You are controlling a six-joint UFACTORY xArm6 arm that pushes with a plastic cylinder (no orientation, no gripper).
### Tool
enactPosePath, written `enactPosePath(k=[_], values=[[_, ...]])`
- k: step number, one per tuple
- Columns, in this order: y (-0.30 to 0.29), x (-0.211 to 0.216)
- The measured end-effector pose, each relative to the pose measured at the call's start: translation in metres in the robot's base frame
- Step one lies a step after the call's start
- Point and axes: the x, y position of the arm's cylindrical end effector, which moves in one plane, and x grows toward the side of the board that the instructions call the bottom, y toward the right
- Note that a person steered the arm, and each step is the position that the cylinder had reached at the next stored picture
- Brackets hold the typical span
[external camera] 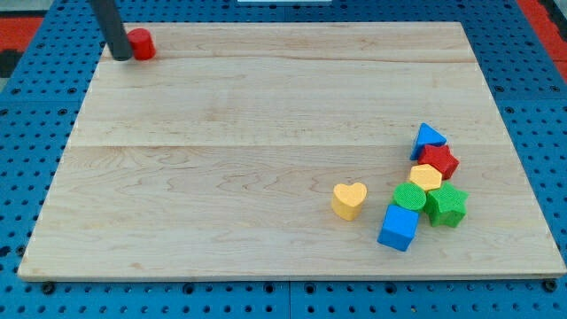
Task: Move the red circle towards the top right left corner
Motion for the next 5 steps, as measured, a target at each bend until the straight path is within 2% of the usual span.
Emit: enactPosePath(k=[2, 3, 5], values=[[0.014, 0.032], [0.103, 0.06], [0.277, 0.057]])
